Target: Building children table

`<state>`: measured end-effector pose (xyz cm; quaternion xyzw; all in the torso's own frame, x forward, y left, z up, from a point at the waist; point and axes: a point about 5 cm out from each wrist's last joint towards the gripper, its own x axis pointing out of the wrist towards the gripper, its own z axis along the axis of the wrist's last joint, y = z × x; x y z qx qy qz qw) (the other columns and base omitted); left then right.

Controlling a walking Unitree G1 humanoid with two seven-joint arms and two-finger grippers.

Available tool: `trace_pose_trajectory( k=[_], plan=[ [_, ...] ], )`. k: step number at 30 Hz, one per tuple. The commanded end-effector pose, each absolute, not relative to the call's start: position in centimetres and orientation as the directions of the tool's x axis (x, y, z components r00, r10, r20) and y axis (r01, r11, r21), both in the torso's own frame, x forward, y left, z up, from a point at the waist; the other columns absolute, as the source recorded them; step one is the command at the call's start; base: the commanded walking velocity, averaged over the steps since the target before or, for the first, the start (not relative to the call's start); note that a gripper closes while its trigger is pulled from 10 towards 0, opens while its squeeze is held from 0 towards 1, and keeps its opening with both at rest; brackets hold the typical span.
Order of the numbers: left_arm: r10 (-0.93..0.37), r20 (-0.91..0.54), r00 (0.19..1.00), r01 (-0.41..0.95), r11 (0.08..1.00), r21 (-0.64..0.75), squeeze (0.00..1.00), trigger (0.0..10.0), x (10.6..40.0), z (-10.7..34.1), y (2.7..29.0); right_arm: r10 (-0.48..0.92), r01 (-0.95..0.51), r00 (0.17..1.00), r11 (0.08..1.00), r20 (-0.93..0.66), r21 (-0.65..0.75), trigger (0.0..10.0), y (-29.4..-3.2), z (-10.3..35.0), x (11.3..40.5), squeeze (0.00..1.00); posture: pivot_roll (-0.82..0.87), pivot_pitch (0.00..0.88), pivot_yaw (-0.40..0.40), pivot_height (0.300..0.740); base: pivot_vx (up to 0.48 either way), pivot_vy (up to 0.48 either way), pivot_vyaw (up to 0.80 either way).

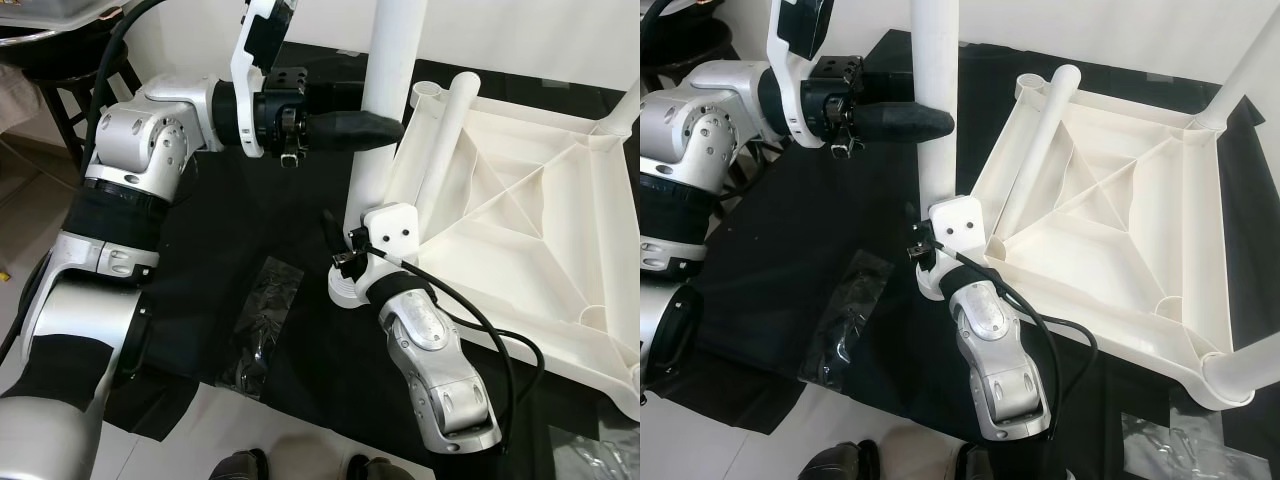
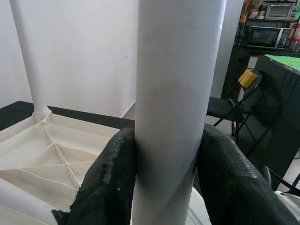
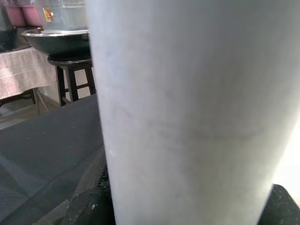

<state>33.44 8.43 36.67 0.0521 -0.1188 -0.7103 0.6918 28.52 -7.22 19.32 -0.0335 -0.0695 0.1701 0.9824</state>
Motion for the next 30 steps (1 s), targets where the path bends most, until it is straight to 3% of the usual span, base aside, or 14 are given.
trace_pose_trajectory(
  k=[1, 10, 11, 12, 17, 20, 21, 23, 25, 27, 28, 29, 30],
  plan=[
    [-0.993, 0.087, -0.075, 0.965, -0.051, 0.256, 0.00, 0.0, 32.9, 37.3, 8.0, 0.331, -0.334, 0.942, 0.941, -0.044, -0.063, 10.0, -7.5, 15.8, 28.6, 0.00, 0.04, 0.163, 0.015, 0.740, 0.000, 0.000, 0.00],
    [-0.992, 0.084, -0.092, 0.964, -0.068, 0.259, 0.00, 0.0, 32.8, 37.5, 7.8, 0.335, -0.336, 0.942, 0.939, -0.033, -0.066, 10.0, -7.4, 15.9, 28.6, 0.00, 0.04, 0.162, 0.017, 0.740, 0.000, 0.000, 0.00],
    [-0.992, 0.082, -0.094, 0.963, -0.070, 0.261, 0.00, 0.0, 32.8, 37.5, 7.8, 0.360, -0.362, 0.932, 0.930, -0.036, -0.071, 10.0, -7.3, 16.0, 28.6, 0.23, 0.04, 0.161, 0.018, 0.740, 0.000, 0.000, 0.00],
    [-0.992, 0.080, -0.096, 0.962, -0.072, 0.263, 0.00, 0.0, 32.8, 37.5, 7.8, 0.408, -0.408, 0.913, 0.911, -0.021, -0.055, 10.0, -7.1, 16.4, 28.5, 1.00, 0.04, 0.161, 0.018, 0.740, 0.000, 0.000, 0.00],
    [-0.992, 0.076, -0.099, 0.962, -0.076, 0.264, 0.00, 0.0, 32.8, 37.4, 7.8, 0.526, -0.526, 0.847, 0.850, 0.073, -0.020, 10.0, -6.7, 18.1, 28.6, 1.00, 0.03, 0.159, 0.024, 0.740, 0.000, 0.000, 0.00],
    [-0.992, 0.068, -0.107, 0.960, -0.085, 0.265, 0.00, 0.0, 32.7, 37.3, 7.7, 0.728, -0.723, 0.653, 0.681, 0.211, -0.113, 10.0, -7.6, 22.1, 28.6, 1.00, 0.03, 0.158, 0.020, 0.740, 0.000, 0.000, 0.00],
    [-0.992, 0.068, -0.107, 0.960, -0.085, 0.265, 0.00, 0.0, 32.7, 37.3, 7.7, 0.728, -0.723, 0.653, 0.681, 0.211, -0.113, 10.0, -7.6, 22.1, 28.6, 1.00, 0.03, 0.158, 0.020, 0.740, 0.000, 0.000, 0.00],
    [-0.992, 0.063, -0.111, 0.959, -0.090, 0.267, 0.00, 0.0, 32.6, 37.2, 7.7, 0.828, -0.789, 0.530, 0.560, 0.183, -0.253, 10.0, -9.3, 23.8, 29.0, 1.00, 0.03, 0.159, 0.019, 0.740, 0.000, 0.000, 0.00],
    [-0.992, 0.062, -0.113, 0.959, -0.093, 0.269, 0.00, 0.0, 32.6, 37.2, 7.7, 0.856, -0.801, 0.492, 0.516, 0.158, -0.302, 10.0, -10.2, 24.6, 29.4, 1.00, 0.03, 0.159, 0.017, 0.740, 0.000, 0.000, 0.00],
    [-0.991, 0.061, -0.118, 0.958, -0.098, 0.271, 0.00, 0.0, 32.5, 37.2, 7.5, 0.901, -0.829, 0.425, 0.426, 0.085, -0.362, 10.0, -11.6, 25.4, 30.4, 0.35, 0.03, 0.161, 0.016, 0.740, 0.000, 0.000, 0.00],
    [-0.991, 0.061, -0.118, 0.958, -0.098, 0.271, 0.00, 0.0, 32.5, 37.2, 7.5, 0.901, -0.829, 0.425, 0.426, 0.085, -0.362, 10.0, -11.6, 25.4, 30.4, 0.35, 0.03, 0.161, 0.016, 0.740, 0.000, 0.000, 0.00],
    [-0.991, 0.059, -0.121, 0.957, -0.100, 0.272, 0.00, 0.0, 32.4, 37.1, 7.5, 0.919, -0.844, 0.392, 0.380, 0.048, -0.379, 10.0, -12.0, 25.6, 30.8, 0.00, 0.04, 0.161, 0.016, 0.740, 0.000, 0.000, 0.00],
    [-0.990, 0.058, -0.125, 0.957, -0.105, 0.272, 0.00, 0.0, 32.4, 37.1, 7.4, 0.936, -0.864, 0.351, 0.331, 0.017, -0.378, 10.0, -12.3, 25.8, 31.3, 0.00, 0.04, 0.163, 0.016, 0.740, 0.000, 0.000, 0.00]
  ],
)
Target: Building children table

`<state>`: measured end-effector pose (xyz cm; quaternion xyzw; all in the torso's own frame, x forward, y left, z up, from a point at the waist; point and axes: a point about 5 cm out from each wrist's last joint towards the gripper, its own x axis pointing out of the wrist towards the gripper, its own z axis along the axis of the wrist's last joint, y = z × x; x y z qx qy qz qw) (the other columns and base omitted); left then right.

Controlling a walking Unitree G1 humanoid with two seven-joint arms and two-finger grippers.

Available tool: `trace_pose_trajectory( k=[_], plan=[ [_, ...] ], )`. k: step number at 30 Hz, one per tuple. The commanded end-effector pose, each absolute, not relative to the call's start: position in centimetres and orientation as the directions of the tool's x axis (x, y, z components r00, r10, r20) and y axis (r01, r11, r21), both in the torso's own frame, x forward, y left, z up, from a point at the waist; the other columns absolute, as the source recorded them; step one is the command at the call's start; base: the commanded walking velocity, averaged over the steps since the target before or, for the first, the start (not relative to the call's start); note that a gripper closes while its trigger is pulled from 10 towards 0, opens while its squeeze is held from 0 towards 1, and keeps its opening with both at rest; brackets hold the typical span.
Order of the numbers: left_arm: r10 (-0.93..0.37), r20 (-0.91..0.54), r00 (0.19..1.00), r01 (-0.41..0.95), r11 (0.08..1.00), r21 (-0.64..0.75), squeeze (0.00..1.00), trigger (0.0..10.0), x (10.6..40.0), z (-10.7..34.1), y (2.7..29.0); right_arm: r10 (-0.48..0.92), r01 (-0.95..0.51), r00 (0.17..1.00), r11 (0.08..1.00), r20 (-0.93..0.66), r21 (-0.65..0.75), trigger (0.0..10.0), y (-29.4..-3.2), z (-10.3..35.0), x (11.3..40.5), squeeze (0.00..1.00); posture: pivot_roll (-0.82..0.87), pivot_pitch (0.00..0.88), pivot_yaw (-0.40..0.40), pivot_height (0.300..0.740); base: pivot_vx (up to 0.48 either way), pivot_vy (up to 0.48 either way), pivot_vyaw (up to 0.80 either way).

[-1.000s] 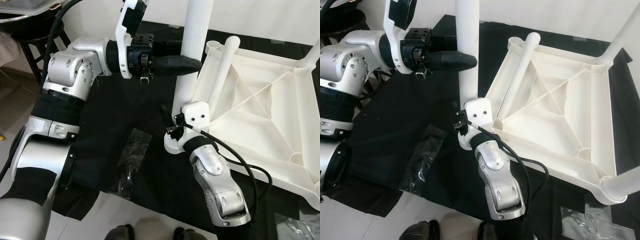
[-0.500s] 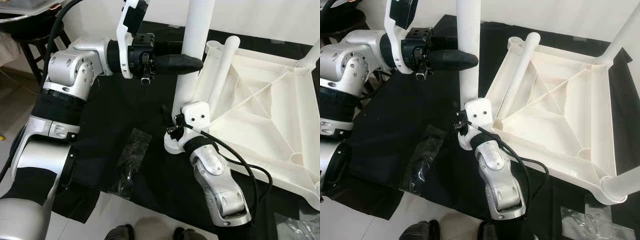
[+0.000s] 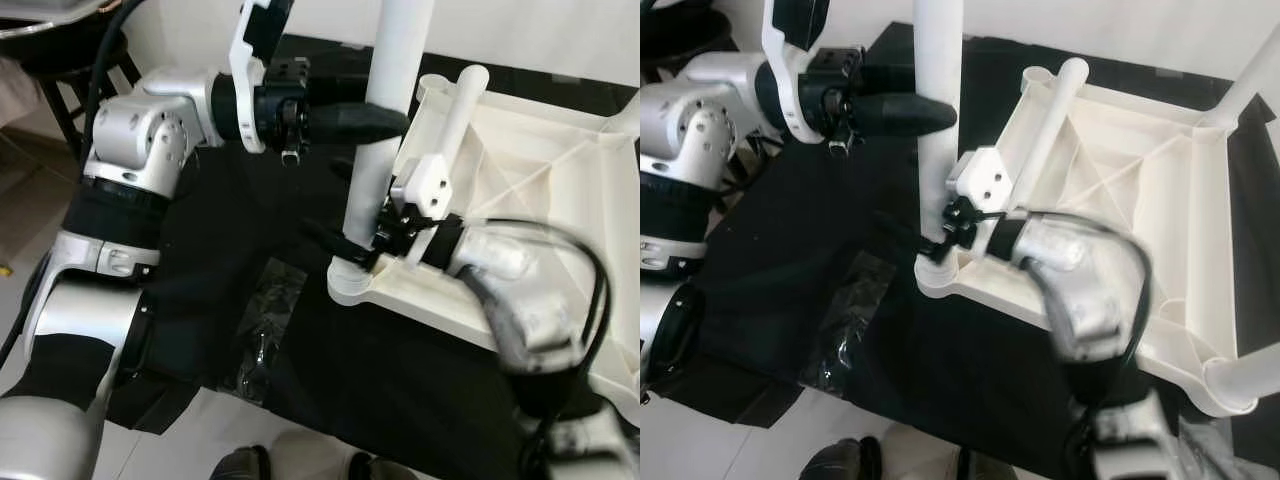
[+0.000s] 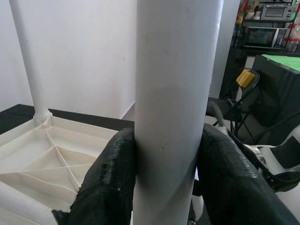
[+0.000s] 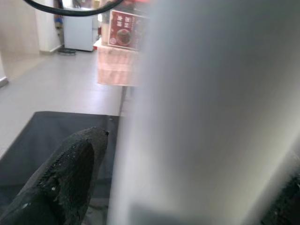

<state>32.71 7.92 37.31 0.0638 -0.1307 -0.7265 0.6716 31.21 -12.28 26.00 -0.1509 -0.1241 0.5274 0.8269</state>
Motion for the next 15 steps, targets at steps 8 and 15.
trace_pose_trajectory(
  k=[8, 15],
  plan=[
    [-0.989, 0.048, -0.141, 0.954, -0.122, 0.272, 0.00, 0.0, 32.2, 36.9, 7.3, 0.969, -0.924, 0.248, 0.233, -0.012, -0.304, 10.0, -12.5, 26.7, 33.5, 0.00, 0.05, 0.169, 0.020, 0.740, 0.000, 0.000, 0.00],
    [-0.987, 0.032, -0.155, 0.950, -0.140, 0.277, 0.00, 0.0, 31.9, 36.9, 7.0, 0.990, -0.972, 0.118, 0.100, -0.077, -0.215, 0.0, -13.3, 25.9, 34.9, 0.00, 0.06, 0.174, 0.021, 0.740, 0.000, 0.000, 0.00]
  ],
)
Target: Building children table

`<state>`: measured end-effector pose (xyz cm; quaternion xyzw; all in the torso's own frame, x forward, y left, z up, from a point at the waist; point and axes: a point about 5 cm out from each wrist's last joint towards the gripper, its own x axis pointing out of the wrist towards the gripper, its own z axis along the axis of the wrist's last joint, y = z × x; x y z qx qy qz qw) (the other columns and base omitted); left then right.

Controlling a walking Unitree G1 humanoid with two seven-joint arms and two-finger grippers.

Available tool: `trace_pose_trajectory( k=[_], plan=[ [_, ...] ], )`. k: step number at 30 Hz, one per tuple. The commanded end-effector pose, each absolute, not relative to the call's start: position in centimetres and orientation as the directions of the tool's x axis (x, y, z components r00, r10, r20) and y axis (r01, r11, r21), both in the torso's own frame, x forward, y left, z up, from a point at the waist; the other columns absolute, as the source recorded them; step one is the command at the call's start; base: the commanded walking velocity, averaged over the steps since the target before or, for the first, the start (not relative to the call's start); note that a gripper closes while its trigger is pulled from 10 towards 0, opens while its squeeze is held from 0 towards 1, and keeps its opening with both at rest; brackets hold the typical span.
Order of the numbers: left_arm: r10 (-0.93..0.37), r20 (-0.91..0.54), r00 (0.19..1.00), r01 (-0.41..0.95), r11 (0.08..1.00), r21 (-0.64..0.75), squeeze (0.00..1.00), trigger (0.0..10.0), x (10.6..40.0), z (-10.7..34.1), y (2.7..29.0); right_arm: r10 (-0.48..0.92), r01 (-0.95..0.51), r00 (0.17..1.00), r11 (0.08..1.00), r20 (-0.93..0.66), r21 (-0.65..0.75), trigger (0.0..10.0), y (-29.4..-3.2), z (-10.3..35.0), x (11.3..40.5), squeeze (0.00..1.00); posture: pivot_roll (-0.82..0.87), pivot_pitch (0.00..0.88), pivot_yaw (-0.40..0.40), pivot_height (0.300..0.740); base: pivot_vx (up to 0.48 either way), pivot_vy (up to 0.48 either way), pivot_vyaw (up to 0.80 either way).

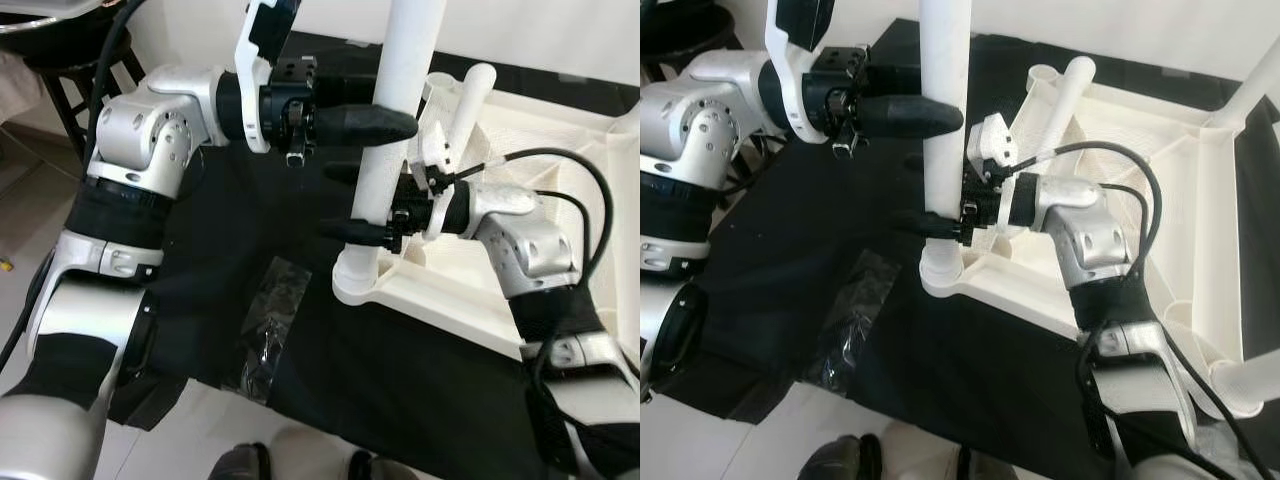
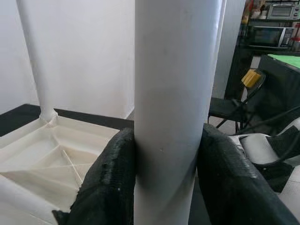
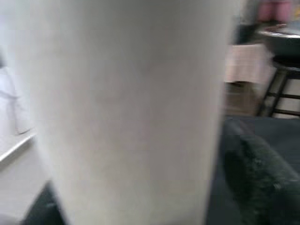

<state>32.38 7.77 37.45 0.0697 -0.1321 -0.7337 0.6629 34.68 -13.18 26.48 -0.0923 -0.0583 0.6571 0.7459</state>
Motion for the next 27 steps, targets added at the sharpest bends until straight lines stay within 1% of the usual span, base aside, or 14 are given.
trace_pose_trajectory(
  k=[1, 8, 9, 11, 12, 16, 19, 20, 21, 22, 23, 24, 25, 27],
  plan=[
    [-0.987, 0.032, -0.155, 0.950, -0.140, 0.277, 0.00, 0.0, 31.9, 36.9, 7.0, 0.990, -0.972, 0.118, 0.100, -0.077, -0.215, 0.0, -13.3, 25.9, 34.9, 0.00, 0.06, 0.174, 0.021, 0.740, 0.000, 0.000, 0.00],
    [-0.986, 0.024, -0.165, 0.945, -0.151, 0.291, 0.00, 0.0, 31.9, 36.8, 6.7, 0.987, -0.973, 0.093, 0.063, -0.128, -0.221, 0.0, -13.6, 25.1, 35.1, 0.00, 0.06, 0.172, 0.027, 0.740, 0.000, 0.000, 0.00],
    [-0.985, 0.026, -0.169, 0.945, -0.155, 0.287, 0.15, 0.4, 32.0, 36.8, 6.6, 0.987, -0.971, 0.099, 0.067, -0.129, -0.231, 0.0, -13.7, 25.0, 35.0, 0.00, 0.06, 0.172, 0.029, 0.740, 0.000, 0.000, 0.00],
    [-0.985, 0.028, -0.172, 0.946, -0.158, 0.284, 0.15, 0.4, 32.0, 36.8, 6.5, 0.987, -0.969, 0.101, 0.069, -0.128, -0.237, 0.0, -13.7, 25.0, 35.0, 0.00, 0.06, 0.172, 0.029, 0.740, 0.000, 0.000, 0.00],
    [-0.986, 0.027, -0.166, 0.948, -0.152, 0.278, 1.00, 10.0, 32.1, 36.8, 6.5, 0.986, -0.965, 0.113, 0.079, -0.126, -0.251, 0.0, -13.9, 25.0, 35.0, 0.00, 0.05, 0.172, 0.028, 0.740, 0.000, 0.000, 0.00],
    [-0.994, 0.031, -0.106, 0.945, -0.091, 0.315, 1.00, 10.0, 32.4, 36.9, 6.3, 0.967, -0.933, 0.222, 0.174, -0.124, -0.314, 0.0, -14.1, 24.5, 34.3, 0.00, 0.04, 0.176, 0.015, 0.740, 0.000, 0.000, 0.00],
    [-0.995, 0.032, -0.091, 0.943, -0.076, 0.324, 1.00, 10.0, 32.5, 37.0, 6.2, 0.959, -0.930, 0.252, 0.204, -0.129, -0.306, 0.0, -14.0, 23.9, 33.9, 0.00, 0.04, 0.180, -0.012, 0.740, 0.000, 0.000, 0.00],
    [-0.997, 0.033, -0.076, 0.944, -0.062, 0.324, 0.00, 10.0, 32.6, 37.0, 6.2, 0.944, -0.919, 0.309, 0.267, -0.111, -0.291, 0.0, -13.6, 23.2, 33.3, 0.00, 0.04, 0.181, -0.020, 0.740, 0.000, 0.000, 0.00],
    [-0.997, 0.033, -0.076, 0.944, -0.062, 0.324, 0.00, 10.0, 32.6, 37.0, 6.2, 0.944, -0.919, 0.309, 0.267, -0.111, -0.291, 0.0, -13.6, 23.2, 33.3, 0.00, 0.04, 0.181, -0.020, 0.740, 0.000, 0.000, 0.00],
    [-0.997, 0.061, -0.049, 0.952, -0.028, 0.304, 0.00, 10.0, 32.7, 37.4, 6.4, 0.630, -0.624, 0.777, 0.772, 0.010, -0.119, 0.0, -11.1, 18.6, 31.2, 0.00, 0.05, 0.200, -0.020, 0.740, 0.000, 0.000, 0.00],
    [-0.997, 0.061, -0.049, 0.952, -0.028, 0.304, 0.00, 10.0, 32.7, 37.4, 6.4, 0.630, -0.624, 0.777, 0.772, 0.010, -0.119, 0.0, -11.1, 18.6, 31.2, 0.00, 0.05, 0.200, -0.020, 0.740, 0.000, 0.000, 0.00],
    [-0.997, 0.069, -0.040, 0.957, -0.018, 0.289, 0.00, 10.0, 32.9, 37.5, 6.6, 0.408, -0.409, 0.913, 0.912, -0.017, -0.039, 0.0, -10.9, 16.0, 29.0, 0.00, 0.05, 0.207, 0.003, 0.740, 0.000, 0.000, 0.00],
    [-0.997, 0.073, -0.036, 0.960, -0.014, 0.280, 0.00, 10.0, 32.9, 37.5, 6.8, 0.262, -0.262, 0.964, 0.965, -0.050, -0.003, 0.0, -10.9, 14.6, 27.4, 0.00, 0.05, 0.200, 0.006, 0.740, 0.000, 0.000, 0.00],
    [-0.997, 0.067, -0.038, 0.961, -0.018, 0.275, 0.00, 10.0, 33.0, 37.3, 6.6, 0.266, -0.266, 0.964, 0.964, -0.022, -0.009, 0.0, -10.5, 15.0, 27.9, 0.00, 0.05, 0.180, 0.016, 0.740, 0.000, 0.000, 0.00]
  ],
)
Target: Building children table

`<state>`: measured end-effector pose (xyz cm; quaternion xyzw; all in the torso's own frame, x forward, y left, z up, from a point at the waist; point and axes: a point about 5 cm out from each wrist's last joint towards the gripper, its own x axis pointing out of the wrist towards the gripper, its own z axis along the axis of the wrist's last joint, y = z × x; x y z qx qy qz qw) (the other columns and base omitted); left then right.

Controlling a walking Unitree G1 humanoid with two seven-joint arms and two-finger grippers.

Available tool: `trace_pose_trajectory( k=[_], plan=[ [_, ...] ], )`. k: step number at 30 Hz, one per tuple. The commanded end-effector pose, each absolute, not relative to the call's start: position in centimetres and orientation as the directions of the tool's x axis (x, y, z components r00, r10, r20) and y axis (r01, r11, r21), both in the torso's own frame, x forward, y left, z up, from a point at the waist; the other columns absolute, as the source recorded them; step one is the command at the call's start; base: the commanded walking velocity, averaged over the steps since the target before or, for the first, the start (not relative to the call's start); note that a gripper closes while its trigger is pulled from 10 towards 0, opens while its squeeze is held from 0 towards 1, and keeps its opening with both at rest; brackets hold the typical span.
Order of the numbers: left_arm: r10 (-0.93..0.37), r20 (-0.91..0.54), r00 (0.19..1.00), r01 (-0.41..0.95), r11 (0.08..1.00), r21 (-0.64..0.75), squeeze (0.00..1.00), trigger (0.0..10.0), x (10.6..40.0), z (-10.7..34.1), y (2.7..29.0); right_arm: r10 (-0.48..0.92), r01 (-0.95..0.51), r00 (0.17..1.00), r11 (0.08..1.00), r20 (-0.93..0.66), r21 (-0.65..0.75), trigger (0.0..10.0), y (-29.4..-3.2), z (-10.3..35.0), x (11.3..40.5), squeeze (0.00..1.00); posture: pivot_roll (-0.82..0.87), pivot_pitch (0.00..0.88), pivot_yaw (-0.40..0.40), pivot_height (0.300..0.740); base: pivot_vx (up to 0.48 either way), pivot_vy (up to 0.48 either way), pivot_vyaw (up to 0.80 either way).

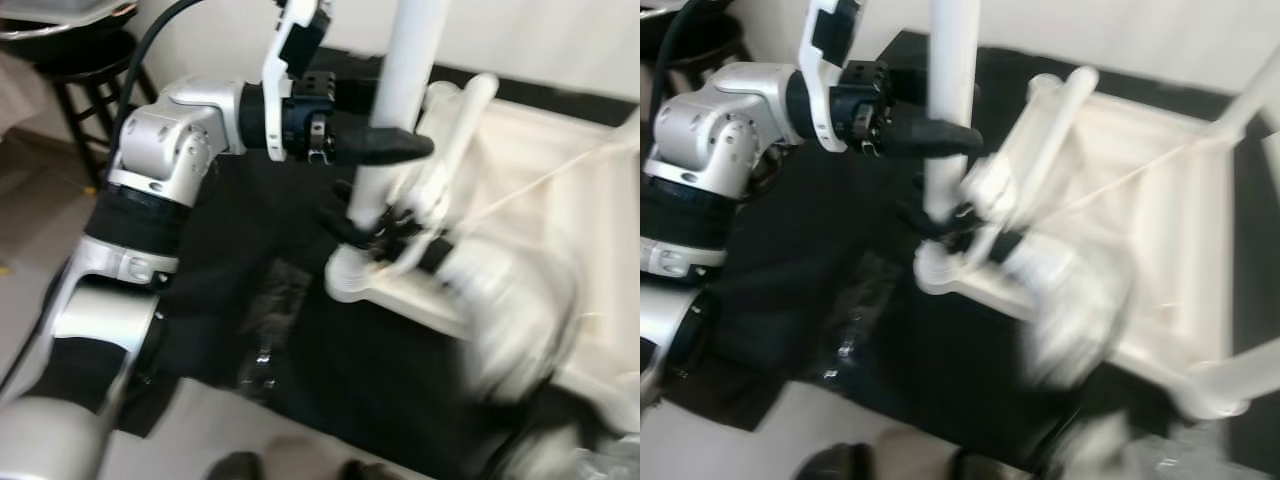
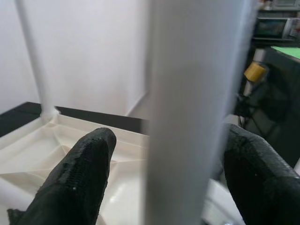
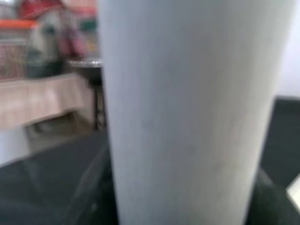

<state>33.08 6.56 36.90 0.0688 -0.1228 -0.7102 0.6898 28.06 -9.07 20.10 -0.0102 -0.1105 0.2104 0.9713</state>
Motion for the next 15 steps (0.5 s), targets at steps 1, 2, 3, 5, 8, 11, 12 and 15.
trace_pose_trajectory(
  k=[1, 2, 3, 5, 8, 11, 12, 15],
  plan=[
    [-0.997, 0.065, -0.041, 0.962, -0.022, 0.273, 0.00, 10.0, 33.0, 37.2, 6.5, 0.270, -0.270, 0.963, 0.963, 0.003, -0.016, 0.0, -10.5, 15.6, 28.4, 0.00, 0.05, 0.180, 0.016, 0.740, 0.000, 0.000, 0.00],
    [-0.997, 0.065, -0.041, 0.962, -0.022, 0.273, 0.00, 10.0, 33.0, 37.2, 6.5, 0.270, -0.270, 0.963, 0.963, 0.003, -0.016, 0.0, -10.5, 15.6, 28.4, 0.00, 0.05, 0.180, 0.016, 0.740, 0.000, 0.000, 0.00],
    [-0.997, 0.063, -0.045, 0.961, -0.026, 0.275, 0.00, 10.0, 33.0, 37.2, 6.3, 0.290, -0.290, 0.957, 0.957, 0.026, -0.031, 0.0, -10.3, 16.3, 29.0, 0.00, 0.04, 0.183, 0.011, 0.740, 0.000, 0.000, 0.00],
    [-0.997, 0.065, -0.046, 0.961, -0.026, 0.277, 0.00, 10.0, 33.0, 37.3, 6.1, 0.304, -0.302, 0.952, 0.952, 0.038, -0.039, 0.0, -10.0, 16.6, 29.4, 0.00, 0.04, 0.177, 0.008, 0.740, 0.000, 0.000, 0.00],
    [-0.996, 0.075, -0.044, 0.960, -0.022, 0.278, 0.00, 10.0, 33.1, 37.5, 5.9, 0.338, -0.336, 0.940, 0.940, 0.044, -0.050, 0.0, -9.4, 16.8, 29.8, 0.00, 0.04, 0.173, 0.005, 0.740, 0.000, 0.000, 0.00],
    [-0.996, 0.080, -0.046, 0.961, -0.022, 0.276, 0.00, 9.1, 33.0, 37.5, 5.9, 0.349, -0.347, 0.936, 0.937, 0.042, -0.050, 0.0, -9.3, 16.8, 29.8, 0.00, 0.04, 0.172, 0.006, 0.740, 0.000, 0.000, 0.00],
    [-0.996, 0.074, -0.043, 0.963, -0.022, 0.267, 0.00, 0.0, 33.1, 37.3, 6.1, 0.360, -0.358, 0.932, 0.932, 0.033, -0.060, 0.0, -9.1, 17.0, 29.6, 0.00, 0.04, 0.167, 0.011, 0.740, 0.000, 0.000, 0.00],
    [-0.997, 0.066, -0.042, 0.966, -0.024, 0.259, 0.00, 0.0, 33.1, 37.1, 6.2, 0.332, -0.329, 0.943, 0.942, 0.032, -0.068, 0.0, -8.9, 17.4, 29.2, 0.00, 0.04, 0.161, 0.014, 0.740, 0.000, 0.000, 0.00]
  ],
)
